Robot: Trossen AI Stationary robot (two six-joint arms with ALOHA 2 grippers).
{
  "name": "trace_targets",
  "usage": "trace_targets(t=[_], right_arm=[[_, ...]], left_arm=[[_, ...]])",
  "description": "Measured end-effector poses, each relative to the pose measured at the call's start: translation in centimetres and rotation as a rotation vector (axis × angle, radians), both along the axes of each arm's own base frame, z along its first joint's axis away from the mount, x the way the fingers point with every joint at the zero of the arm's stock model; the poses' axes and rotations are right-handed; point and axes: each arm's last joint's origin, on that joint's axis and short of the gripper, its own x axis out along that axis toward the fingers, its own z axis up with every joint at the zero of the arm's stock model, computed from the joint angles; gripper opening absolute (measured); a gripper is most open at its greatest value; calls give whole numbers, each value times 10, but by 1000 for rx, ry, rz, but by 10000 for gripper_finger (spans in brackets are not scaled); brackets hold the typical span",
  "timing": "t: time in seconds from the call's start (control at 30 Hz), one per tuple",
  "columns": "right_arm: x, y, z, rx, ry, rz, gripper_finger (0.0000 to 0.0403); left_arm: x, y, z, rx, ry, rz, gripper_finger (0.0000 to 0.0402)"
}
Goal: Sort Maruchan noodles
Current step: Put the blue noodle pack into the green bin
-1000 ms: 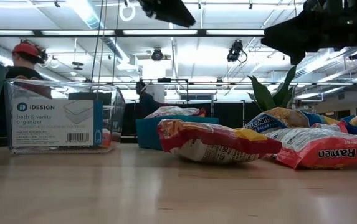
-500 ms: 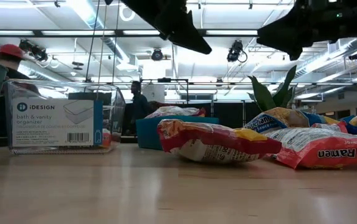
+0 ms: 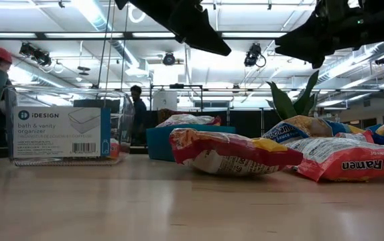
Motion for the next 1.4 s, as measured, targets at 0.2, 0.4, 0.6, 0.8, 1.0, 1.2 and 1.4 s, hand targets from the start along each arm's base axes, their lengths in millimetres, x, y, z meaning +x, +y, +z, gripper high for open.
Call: trace_targets(t=[0.2, 0.4, 0.6, 0.8, 1.0, 1.2, 1.4], right_arm=[[0, -1, 0, -39, 14, -7, 168], [-2, -1, -1, -72, 40, -4, 168], [-3, 2, -9, -78, 126, 17, 168], [-4, 4, -16, -82, 205, 26, 168], [-6, 6, -17, -111, 224, -30, 168], [-8, 13, -15, -102, 201, 11, 168], [-9, 17, -11, -113, 166, 37, 168]], left_arm=[[9, -3, -19, -22, 45, -86, 160], [17, -4, -38, 46, 99, -137, 160], [29, -4, -48, 41, 44, -132, 160], [49, -7, -69, -9, 66, -108, 160], [75, -22, -90, 39, 94, -166, 160], [79, -30, -98, 74, 100, -201, 160], [80, -28, -97, 83, 93, -179, 160]])
